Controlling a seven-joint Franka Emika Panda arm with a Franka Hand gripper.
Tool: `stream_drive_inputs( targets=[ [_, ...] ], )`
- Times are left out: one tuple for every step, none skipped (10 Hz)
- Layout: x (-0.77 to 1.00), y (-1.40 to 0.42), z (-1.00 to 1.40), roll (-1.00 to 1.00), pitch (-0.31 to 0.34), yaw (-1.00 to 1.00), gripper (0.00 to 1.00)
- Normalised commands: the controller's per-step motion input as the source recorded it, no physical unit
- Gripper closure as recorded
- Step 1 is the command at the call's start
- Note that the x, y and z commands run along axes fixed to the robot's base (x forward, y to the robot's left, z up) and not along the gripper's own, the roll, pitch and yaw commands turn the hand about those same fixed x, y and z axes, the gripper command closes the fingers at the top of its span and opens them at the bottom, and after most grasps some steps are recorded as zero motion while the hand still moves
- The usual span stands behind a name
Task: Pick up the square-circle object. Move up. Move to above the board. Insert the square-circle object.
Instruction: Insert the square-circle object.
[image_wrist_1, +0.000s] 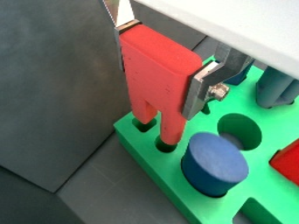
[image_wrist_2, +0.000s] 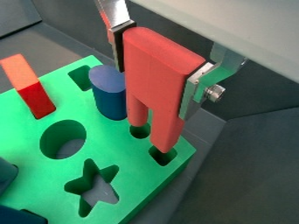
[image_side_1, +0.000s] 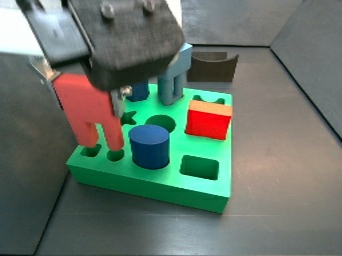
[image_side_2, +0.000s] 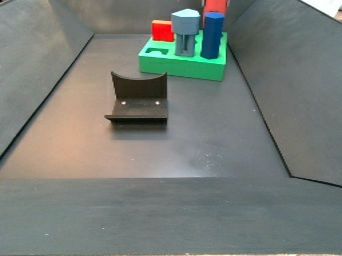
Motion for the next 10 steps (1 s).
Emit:
stream_drive_inputs(
  targets=[
    [0.00,-0.08,-0.69,0.23,-0.043,0.00,1.00],
    [-0.02,-0.02,-0.72,0.14,-0.069,0.00,1.00],
    [-0.10,0.00,-0.79,0.06,-0.117,0.00,1.00],
    [-0.08,-0.01,-0.73,0.00,-0.124,-0.05,1.00],
    [0.00,-0.02,-0.68,-0.04,-0.091,-0.17,1.00],
    [0.05,0.00,-0.67,-0.02,-0.053,-0.21,1.00],
    [0.07,0.00,-0.65,0.00,-0.031,-0.23,1.00],
    [0.10,0.00,-0.69,0.00,-0.036,-0.29,1.00],
    [0.14,0.00,-0.66,0.00,-0.010,-0.31,1.00],
    [0.08,0.00,-0.69,0.00,-0.054,-0.22,1.00]
  ],
)
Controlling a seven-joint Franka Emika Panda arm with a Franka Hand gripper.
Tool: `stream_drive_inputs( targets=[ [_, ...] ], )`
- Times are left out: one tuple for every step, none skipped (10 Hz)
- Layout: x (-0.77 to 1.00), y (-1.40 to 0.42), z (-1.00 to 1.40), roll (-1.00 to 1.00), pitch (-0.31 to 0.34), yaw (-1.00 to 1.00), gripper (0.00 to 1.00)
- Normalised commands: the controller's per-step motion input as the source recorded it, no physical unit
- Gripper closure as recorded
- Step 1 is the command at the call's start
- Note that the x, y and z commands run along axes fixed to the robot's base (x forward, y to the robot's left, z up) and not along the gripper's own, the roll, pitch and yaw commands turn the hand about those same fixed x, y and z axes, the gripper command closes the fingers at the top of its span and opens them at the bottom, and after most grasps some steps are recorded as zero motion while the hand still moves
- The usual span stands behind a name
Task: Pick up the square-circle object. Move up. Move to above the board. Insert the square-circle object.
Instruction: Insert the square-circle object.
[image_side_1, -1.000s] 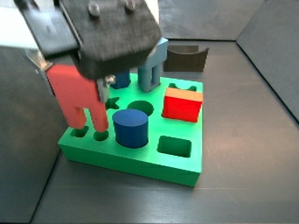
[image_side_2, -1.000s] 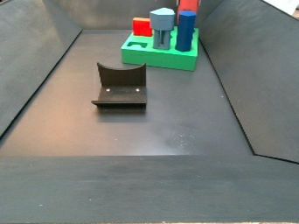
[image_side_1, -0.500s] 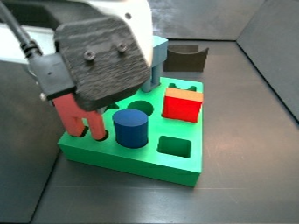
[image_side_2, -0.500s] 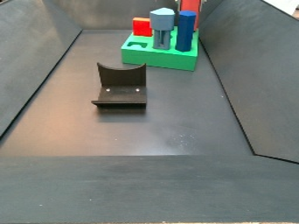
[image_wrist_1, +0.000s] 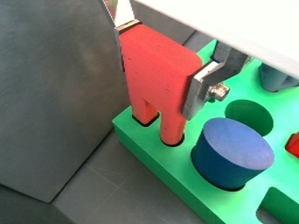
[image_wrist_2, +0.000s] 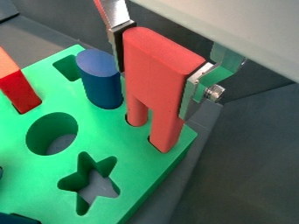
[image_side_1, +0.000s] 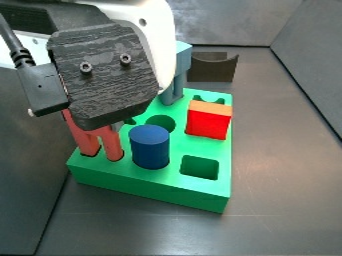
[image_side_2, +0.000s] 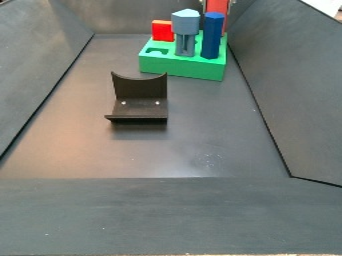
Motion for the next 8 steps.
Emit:
stream_drive_inputs(
  targets=[
    [0.06,0.00,-0.80,-0.08,-0.150,-0.16,1.00],
    [0.01,0.00,-0.82,-0.06,-0.176,-0.14,1.00],
    [0.00,0.00,-0.84,-0.03,-0.209,-0.07,1.00],
    [-0.16,0.00,-0.84,0.00,-0.220,0.00,1.00],
    [-0.34,0.01,-0.78,0.00,-0.259,0.09,1.00],
    [-0.39,0.00,-0.81,0.06,-0.249,0.09,1.00],
    [-0.23,-0.16,-0.88,0.24,-0.116,0.05,1.00],
    [-0.04,-0.26,-0.85,0.28,-0.047,0.00,1.00]
  ],
)
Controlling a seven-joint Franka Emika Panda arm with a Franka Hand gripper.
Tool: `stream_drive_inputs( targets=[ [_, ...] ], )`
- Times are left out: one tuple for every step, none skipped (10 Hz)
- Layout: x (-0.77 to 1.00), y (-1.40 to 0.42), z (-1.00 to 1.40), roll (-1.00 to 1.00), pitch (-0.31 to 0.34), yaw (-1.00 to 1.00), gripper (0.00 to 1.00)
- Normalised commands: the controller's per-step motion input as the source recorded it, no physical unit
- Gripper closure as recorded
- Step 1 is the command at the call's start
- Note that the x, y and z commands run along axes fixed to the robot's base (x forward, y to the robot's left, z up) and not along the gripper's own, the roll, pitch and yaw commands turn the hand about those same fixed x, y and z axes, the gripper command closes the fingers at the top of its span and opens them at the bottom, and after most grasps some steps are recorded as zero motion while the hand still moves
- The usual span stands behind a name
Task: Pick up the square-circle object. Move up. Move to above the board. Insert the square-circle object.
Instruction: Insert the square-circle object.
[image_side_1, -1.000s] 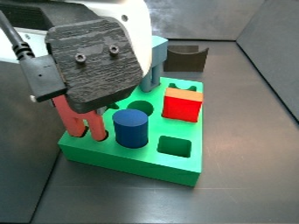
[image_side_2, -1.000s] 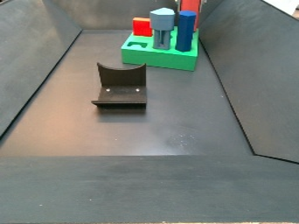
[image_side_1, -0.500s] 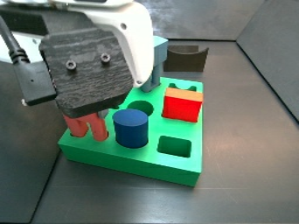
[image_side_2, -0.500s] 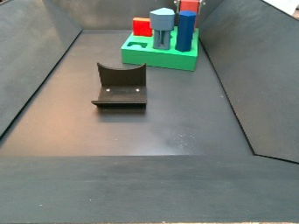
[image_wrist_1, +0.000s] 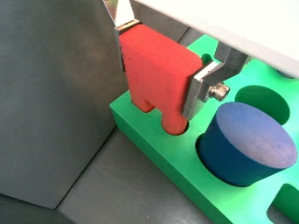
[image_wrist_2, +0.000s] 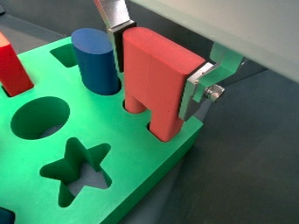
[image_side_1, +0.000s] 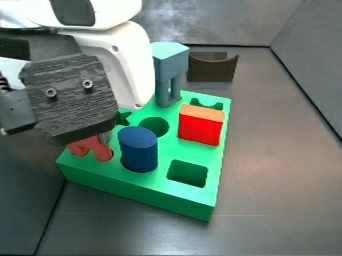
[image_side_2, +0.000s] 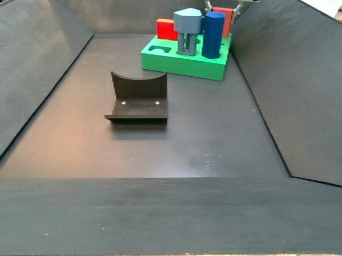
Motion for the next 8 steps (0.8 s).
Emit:
stream_drive_inputs(
  targets=[
    [0.00,-0.31,-0.81,0.31,0.000,-0.06,1.00],
    [0.08,-0.35,-0.81,0.30,0.000,-0.11,1.00],
    [0.31,-0.45,-0.59,0.39,0.006,-0.05,1.00],
    [0.55,-0.49,-0.42,0.44,0.056,-0.02,1.00],
    [0.71,-0.37,-0.48,0.37,0.111,-0.01,1.00],
    [0.73,-0.35,-0.62,0.29,0.091,0.00,1.00],
    [0.53,-0.03,-0.95,0.12,0.024,0.03,1.00],
    [0.35,0.01,-1.00,0.01,0.000,0.04,1.00]
  ],
)
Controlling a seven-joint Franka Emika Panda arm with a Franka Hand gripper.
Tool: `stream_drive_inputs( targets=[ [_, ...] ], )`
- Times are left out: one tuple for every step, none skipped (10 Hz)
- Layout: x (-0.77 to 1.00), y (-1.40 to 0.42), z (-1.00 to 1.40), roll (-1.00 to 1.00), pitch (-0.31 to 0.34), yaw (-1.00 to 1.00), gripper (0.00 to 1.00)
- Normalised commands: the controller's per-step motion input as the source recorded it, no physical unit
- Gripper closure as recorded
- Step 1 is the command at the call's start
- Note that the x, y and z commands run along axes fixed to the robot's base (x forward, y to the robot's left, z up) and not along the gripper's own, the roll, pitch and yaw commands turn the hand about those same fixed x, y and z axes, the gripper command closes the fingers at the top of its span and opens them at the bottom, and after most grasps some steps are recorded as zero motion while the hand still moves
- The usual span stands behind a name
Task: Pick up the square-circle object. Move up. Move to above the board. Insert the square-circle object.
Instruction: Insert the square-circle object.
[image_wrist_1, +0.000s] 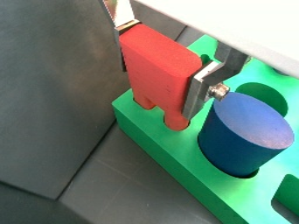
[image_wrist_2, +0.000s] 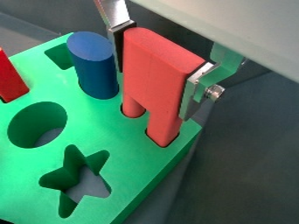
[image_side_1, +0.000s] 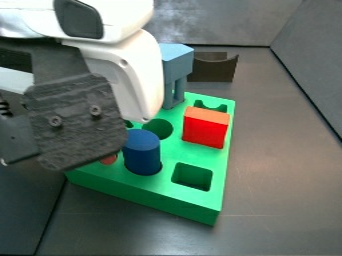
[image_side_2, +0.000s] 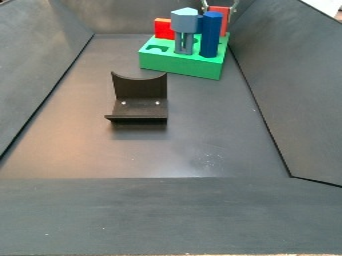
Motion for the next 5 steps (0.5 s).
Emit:
stream_drive_inputs(
  targets=[
    [0.33,0.01,-1.00,0.00,0.000,0.02,1.00],
    [0.38,0.04,-1.00,0.00,0.000,0.00,1.00],
    [0.38,0.05,-1.00,0.00,0.000,0.00,1.00],
    [0.38,0.05,-1.00,0.00,0.000,0.00,1.00],
    [0.42,0.08,-1.00,0.00,0.000,0.00,1.00]
  ],
)
